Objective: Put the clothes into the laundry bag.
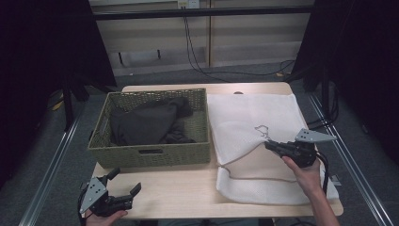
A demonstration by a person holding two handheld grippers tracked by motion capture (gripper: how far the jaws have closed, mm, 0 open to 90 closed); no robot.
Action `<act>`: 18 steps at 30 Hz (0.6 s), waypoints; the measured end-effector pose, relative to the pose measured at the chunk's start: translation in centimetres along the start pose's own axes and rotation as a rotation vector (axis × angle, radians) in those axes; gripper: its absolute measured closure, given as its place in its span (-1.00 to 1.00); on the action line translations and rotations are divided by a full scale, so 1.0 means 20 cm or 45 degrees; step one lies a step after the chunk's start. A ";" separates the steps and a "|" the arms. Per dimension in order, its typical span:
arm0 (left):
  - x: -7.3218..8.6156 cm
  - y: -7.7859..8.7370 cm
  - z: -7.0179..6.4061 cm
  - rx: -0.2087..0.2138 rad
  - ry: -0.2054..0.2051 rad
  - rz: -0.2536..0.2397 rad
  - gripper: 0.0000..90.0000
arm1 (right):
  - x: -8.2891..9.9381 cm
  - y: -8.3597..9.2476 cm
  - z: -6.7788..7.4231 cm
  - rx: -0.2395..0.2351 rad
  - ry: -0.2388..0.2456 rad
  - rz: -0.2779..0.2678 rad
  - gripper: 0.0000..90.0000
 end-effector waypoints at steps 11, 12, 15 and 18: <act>0.00 0.01 0.01 0.044 0.036 -0.010 -0.61 | -0.10 0.03 -0.02 -0.012 0.005 -0.084 0.97; 0.00 0.01 0.01 0.049 0.021 -0.002 -0.55 | -0.11 0.03 -0.03 -0.010 -0.004 -0.101 0.97; -0.01 0.01 0.00 0.056 -0.009 0.001 -0.51 | -0.15 0.05 -0.03 -0.015 -0.003 -0.128 0.97; -0.01 0.00 0.00 0.077 -0.009 -0.015 -0.41 | -0.18 0.05 -0.03 -0.006 0.004 -0.132 0.97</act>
Point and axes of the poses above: each handheld gripper's, and its own axes: y roughly backward along the jaws, x roughly out of its underside, z roughly to its left, the point moved 2 cm from there along -y, roughly forward along the jaws, and after that the axes turned 4 degrees about z, right-handed, at the moved point
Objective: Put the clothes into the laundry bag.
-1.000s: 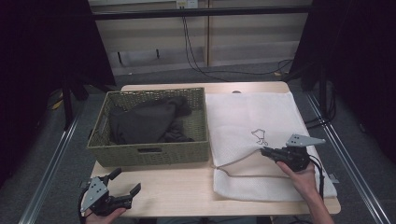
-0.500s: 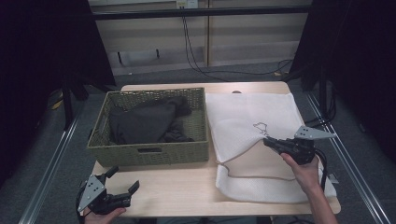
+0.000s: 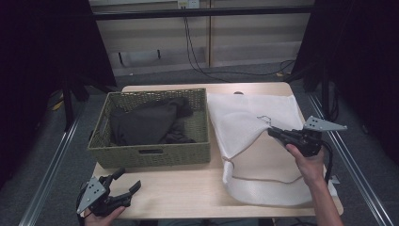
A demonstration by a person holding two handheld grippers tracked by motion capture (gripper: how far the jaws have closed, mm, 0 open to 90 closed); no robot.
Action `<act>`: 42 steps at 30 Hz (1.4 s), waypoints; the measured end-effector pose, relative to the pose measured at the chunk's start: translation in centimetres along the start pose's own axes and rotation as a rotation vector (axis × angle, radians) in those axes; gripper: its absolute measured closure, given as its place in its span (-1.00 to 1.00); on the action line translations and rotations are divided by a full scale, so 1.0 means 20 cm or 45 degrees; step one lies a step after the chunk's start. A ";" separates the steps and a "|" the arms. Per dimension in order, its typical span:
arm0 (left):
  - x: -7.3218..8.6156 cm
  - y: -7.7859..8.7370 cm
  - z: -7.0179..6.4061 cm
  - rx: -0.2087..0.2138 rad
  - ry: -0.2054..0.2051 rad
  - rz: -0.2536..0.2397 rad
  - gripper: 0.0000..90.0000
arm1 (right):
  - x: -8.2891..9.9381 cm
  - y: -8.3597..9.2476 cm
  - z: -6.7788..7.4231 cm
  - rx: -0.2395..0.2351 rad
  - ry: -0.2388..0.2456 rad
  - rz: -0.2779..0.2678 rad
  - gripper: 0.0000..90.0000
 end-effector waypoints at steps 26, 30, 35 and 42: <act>-0.30 -0.02 0.13 0.088 -0.005 0.039 -0.69 | -0.18 -0.01 -0.02 -0.009 0.019 -0.147 0.97; -0.39 -0.04 0.19 0.102 -0.053 0.082 -0.64 | -0.18 -0.02 -0.01 -0.008 0.030 -0.141 0.97; -0.55 -0.12 0.30 0.123 -0.124 0.107 -0.65 | -0.17 -0.02 -0.02 -0.004 0.029 -0.136 0.97; -0.62 -0.22 0.46 0.145 -0.115 0.171 -0.71 | -0.16 -0.02 -0.02 -0.009 0.026 -0.131 0.97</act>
Point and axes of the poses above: each handheld gripper's, and its own axes: y roughly backward along the jaws, x roughly out of its underside, z roughly to its left, the point moved 2 cm from there along -y, roughly forward along the jaws, and after that the axes turned 4 degrees about z, right-handed, at the moved point
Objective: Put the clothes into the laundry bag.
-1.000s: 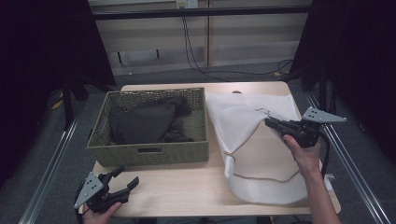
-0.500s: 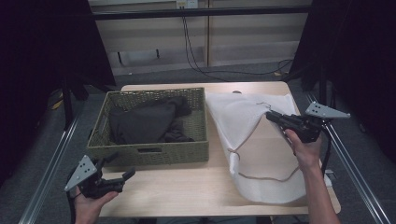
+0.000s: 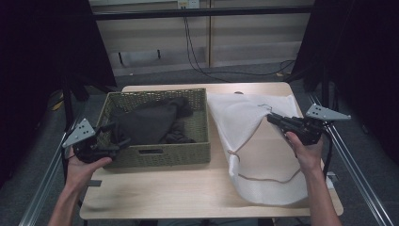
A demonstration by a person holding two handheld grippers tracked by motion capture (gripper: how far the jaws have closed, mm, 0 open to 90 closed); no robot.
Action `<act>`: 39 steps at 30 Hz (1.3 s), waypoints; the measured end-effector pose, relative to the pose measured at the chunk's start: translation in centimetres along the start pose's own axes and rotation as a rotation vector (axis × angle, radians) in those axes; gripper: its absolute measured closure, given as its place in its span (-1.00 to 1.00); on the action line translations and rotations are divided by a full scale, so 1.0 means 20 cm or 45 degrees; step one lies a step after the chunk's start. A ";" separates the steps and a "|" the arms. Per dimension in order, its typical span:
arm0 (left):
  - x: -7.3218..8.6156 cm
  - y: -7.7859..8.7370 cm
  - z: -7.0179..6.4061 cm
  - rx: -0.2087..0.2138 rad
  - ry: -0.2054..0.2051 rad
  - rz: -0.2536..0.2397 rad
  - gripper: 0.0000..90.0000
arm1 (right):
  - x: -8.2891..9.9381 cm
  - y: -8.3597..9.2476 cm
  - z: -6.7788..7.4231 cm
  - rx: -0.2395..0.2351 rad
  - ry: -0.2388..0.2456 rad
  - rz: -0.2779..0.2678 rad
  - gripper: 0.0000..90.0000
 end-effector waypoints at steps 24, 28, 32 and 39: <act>-0.16 -0.27 0.30 0.025 -0.022 0.116 -0.80 | 0.02 -0.01 -0.03 0.008 -0.017 0.018 0.96; -0.16 -0.31 0.32 0.053 0.006 0.124 -0.82 | 0.03 -0.01 -0.03 0.010 -0.021 0.019 0.96; -0.12 -0.38 0.34 0.086 0.056 0.199 -0.78 | 0.03 -0.01 -0.03 0.007 -0.025 0.015 0.96; -0.01 -0.50 0.39 0.104 0.050 0.342 -0.89 | 0.03 -0.01 -0.03 -0.003 -0.030 0.016 0.96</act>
Point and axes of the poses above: each handheld gripper's, and its own axes: y roughly backward along the jaws, x roughly out of its underside, z roughly to its left, the point moved 2 cm from there along -y, roughly forward along the jaws, and after that the axes turned 4 degrees about z, right-handed, at the moved point
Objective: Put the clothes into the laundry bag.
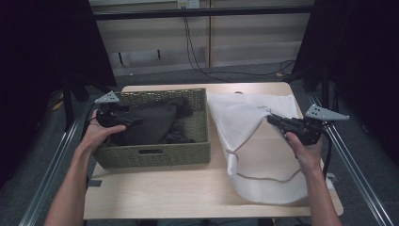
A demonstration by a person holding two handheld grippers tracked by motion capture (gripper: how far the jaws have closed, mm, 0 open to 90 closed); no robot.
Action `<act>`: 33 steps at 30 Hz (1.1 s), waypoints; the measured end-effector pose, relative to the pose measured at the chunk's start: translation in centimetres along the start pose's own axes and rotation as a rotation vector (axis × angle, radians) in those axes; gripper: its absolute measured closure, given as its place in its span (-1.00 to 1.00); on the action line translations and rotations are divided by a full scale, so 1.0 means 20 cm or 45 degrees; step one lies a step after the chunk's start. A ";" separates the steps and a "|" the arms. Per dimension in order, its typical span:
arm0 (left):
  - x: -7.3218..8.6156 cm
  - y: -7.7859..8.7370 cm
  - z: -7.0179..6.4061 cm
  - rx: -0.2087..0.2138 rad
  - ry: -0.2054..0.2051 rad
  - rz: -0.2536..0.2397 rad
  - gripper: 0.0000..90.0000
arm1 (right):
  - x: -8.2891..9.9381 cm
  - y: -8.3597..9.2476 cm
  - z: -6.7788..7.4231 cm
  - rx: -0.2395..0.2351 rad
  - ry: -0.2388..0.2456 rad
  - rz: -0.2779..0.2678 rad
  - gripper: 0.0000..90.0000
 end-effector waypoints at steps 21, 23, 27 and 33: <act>0.07 -0.16 -0.08 0.201 -0.158 0.340 -1.00 | 0.01 -0.03 0.01 -0.001 0.010 0.030 0.95; 0.07 -0.17 -0.08 0.192 -0.172 0.355 -1.00 | 0.01 -0.04 0.01 -0.002 0.006 0.035 0.95; 0.08 -0.20 -0.08 0.181 -0.260 0.419 -1.00 | 0.01 -0.04 0.01 0.001 0.006 0.040 0.96; 0.12 -0.24 -0.09 0.204 -0.321 0.458 -1.00 | 0.01 -0.04 0.01 0.007 0.008 0.047 0.95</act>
Point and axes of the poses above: each handheld gripper's, and its own axes: y roughly backward along the jaws, x roughly out of its underside, z roughly to its left, the point moved 2 cm from there along -y, roughly forward along the jaws, and after that the axes turned 4 degrees about z, right-handed, at the moved point
